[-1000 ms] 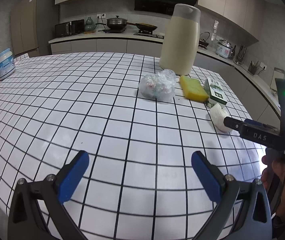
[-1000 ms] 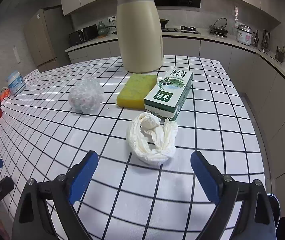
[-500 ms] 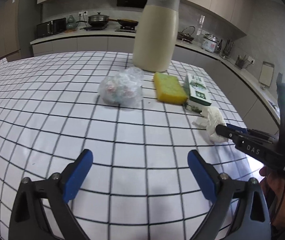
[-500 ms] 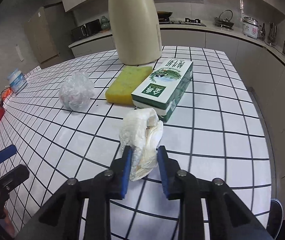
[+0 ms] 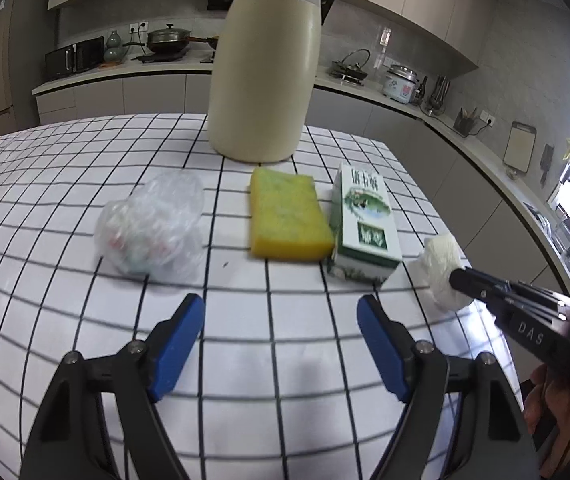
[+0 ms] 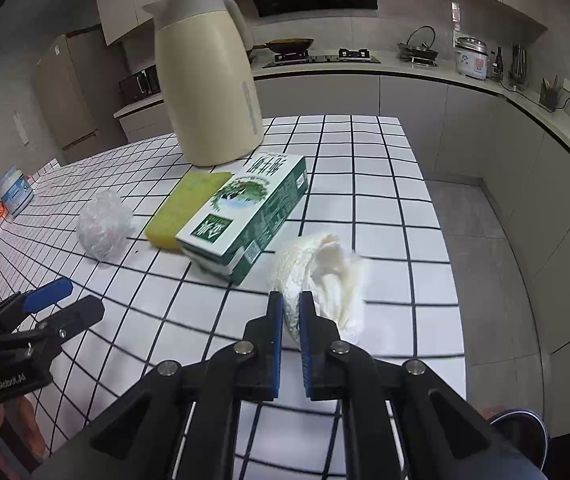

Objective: Collect trash
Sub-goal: 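Grasp the crumpled white tissue with the right tool while the left tool grasps the yellow sponge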

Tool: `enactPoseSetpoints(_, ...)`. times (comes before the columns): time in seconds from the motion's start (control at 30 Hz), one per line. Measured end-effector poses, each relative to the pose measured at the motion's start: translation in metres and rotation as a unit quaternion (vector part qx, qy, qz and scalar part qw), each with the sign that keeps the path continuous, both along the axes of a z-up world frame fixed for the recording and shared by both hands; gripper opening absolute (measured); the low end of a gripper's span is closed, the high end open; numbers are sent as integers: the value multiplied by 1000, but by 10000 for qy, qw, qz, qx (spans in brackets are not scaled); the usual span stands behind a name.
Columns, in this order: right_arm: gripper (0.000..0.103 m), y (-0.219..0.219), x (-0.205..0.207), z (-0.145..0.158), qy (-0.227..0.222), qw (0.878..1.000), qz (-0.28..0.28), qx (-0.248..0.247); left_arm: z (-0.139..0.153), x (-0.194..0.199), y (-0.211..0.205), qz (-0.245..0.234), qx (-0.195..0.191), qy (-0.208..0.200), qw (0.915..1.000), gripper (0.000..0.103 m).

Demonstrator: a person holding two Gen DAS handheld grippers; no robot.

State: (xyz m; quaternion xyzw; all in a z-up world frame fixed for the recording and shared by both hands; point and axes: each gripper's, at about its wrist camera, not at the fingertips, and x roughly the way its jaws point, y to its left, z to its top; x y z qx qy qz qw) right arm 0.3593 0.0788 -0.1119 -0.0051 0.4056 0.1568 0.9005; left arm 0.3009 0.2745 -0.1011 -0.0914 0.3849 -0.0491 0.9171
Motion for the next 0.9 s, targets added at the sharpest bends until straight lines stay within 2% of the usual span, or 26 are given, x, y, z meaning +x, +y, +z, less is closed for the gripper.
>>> enactPoseSetpoints(0.17, 9, 1, 26, -9, 179, 9998, 81, -38, -11, 23, -7, -2, 73, 179, 9998, 78)
enactPoseSetpoints(0.2, 14, 1, 30, -10, 200, 9997, 89, -77, -14, 28, -8, -5, 67, 215, 9997, 78)
enactPoseSetpoints(0.23, 30, 2, 35, -11, 196, 9996, 95, -165, -15, 32, -10, -18, 80, 238, 9997, 78)
enactPoseSetpoints(0.27, 38, 2, 38, -12, 189, 9996, 121, -185, -17, 35, -11, -21, 122, 264, 9996, 78)
enactPoseSetpoints(0.3, 41, 2, 42, -13, 204, 9995, 166, -186, -20, 39, -13, -8, 180, 334, 9993, 78)
enactPoseSetpoints(0.8, 40, 2, 84, -30, 427, 9982, 392, -145, -24, 79, -13, 99, 121, 415, 9990, 78)
enactPoseSetpoints(0.9, 39, 5, 88, -30, 413, 9981, 443, -114, -24, 85, -12, 75, 167, 414, 9990, 62)
